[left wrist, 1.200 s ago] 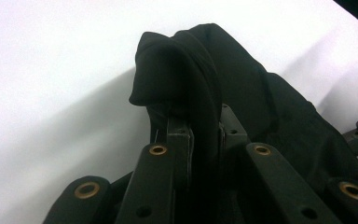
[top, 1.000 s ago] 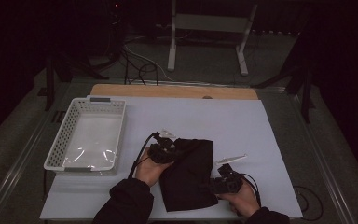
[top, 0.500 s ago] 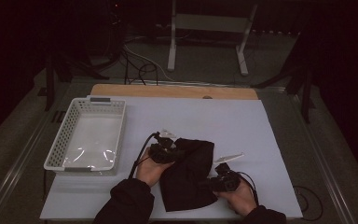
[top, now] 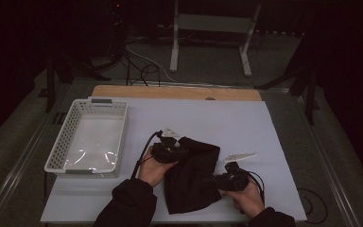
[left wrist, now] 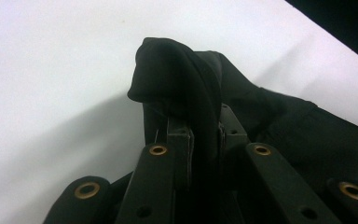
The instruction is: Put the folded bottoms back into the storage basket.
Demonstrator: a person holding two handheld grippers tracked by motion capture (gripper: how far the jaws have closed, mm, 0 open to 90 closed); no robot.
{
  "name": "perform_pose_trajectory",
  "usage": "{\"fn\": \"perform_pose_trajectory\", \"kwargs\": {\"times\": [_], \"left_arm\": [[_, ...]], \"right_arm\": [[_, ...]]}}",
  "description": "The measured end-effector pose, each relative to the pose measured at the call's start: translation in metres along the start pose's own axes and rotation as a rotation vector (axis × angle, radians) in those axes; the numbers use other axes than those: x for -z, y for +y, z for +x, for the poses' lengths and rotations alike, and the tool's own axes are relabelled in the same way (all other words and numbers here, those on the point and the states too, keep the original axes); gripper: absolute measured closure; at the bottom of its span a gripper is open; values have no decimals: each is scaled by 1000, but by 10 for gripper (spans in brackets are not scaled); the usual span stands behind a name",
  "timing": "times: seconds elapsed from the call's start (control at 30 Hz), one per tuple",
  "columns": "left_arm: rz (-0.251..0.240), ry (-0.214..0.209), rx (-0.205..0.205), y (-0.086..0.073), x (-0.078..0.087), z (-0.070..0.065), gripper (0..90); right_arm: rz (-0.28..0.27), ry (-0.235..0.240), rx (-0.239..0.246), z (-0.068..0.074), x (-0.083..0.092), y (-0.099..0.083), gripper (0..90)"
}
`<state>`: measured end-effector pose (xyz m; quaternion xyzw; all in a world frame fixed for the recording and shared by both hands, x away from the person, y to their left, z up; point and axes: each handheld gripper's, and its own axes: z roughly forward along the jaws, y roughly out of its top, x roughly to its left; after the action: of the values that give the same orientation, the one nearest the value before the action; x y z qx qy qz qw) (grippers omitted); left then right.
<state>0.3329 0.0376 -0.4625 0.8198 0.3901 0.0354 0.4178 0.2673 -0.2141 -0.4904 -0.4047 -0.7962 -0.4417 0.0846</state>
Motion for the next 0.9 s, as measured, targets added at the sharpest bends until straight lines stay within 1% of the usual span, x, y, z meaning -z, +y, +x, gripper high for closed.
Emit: {"fn": "perform_pose_trajectory", "kwargs": {"times": [0.2, 0.37, 0.83, 0.9], "left_arm": [[-4, 2, -15, 5, 2, -1, 803], [-9, 1, -14, 8, 4, -1, 803], [-30, 11, -10, 16, 14, 6, 803], [-31, 8, -8, 17, 14, 7, 803]], "right_arm": [[-22, 2, 15, 2, 4, 3, 803], [-32, -4, 15, 2, 4, 5, 802], [-42, -13, 30, 2, 3, 12, 801], [-46, -12, 24, 3, 3, 13, 802]]}}
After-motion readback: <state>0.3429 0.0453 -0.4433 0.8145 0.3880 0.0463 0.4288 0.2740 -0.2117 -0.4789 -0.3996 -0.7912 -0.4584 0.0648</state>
